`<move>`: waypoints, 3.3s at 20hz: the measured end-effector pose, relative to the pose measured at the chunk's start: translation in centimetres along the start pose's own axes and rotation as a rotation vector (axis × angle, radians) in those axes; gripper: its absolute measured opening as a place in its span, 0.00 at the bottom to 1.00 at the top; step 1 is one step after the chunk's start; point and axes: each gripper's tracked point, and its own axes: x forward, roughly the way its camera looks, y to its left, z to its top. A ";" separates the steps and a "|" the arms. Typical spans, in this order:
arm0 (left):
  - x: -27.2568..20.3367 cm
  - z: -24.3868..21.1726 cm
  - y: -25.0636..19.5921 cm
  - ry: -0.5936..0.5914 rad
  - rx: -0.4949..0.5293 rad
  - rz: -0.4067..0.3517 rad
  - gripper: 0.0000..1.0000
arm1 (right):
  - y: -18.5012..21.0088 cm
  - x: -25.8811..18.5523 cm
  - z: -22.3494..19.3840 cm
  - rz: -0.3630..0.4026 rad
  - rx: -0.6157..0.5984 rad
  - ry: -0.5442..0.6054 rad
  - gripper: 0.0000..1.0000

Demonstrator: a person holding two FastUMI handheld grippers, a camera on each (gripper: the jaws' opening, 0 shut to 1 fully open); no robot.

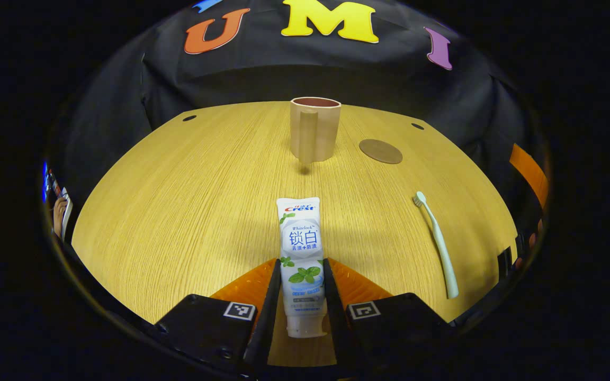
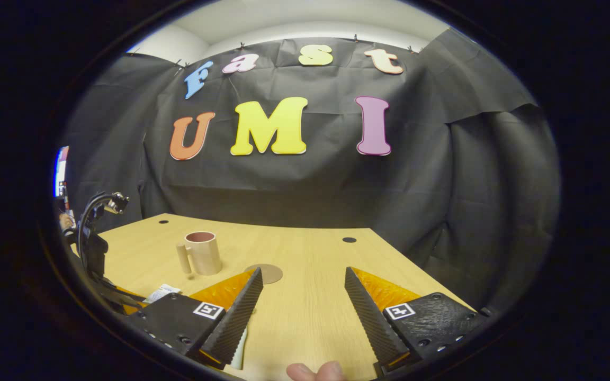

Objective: Put the toothbrush and toothpaste on the desktop into the cup, then pick up the cup and place it on the coaster on the desktop.

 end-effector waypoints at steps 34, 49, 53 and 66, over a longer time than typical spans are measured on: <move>-10.2 19.9 5.1 -0.547 -0.050 0.063 0.46 | 9.0 6.3 -14.0 0.103 0.134 0.525 0.00; -5.6 25.6 -0.1 -0.770 0.028 -0.061 0.46 | 7.2 2.5 -0.9 0.280 0.263 0.169 0.00; -3.5 28.9 -0.9 -0.856 0.088 -0.060 0.46 | 7.2 2.1 0.4 0.307 0.227 0.130 0.00; 1.0 29.6 -0.8 -0.816 0.096 -0.068 0.48 | 7.1 2.2 1.1 0.316 0.244 0.127 0.00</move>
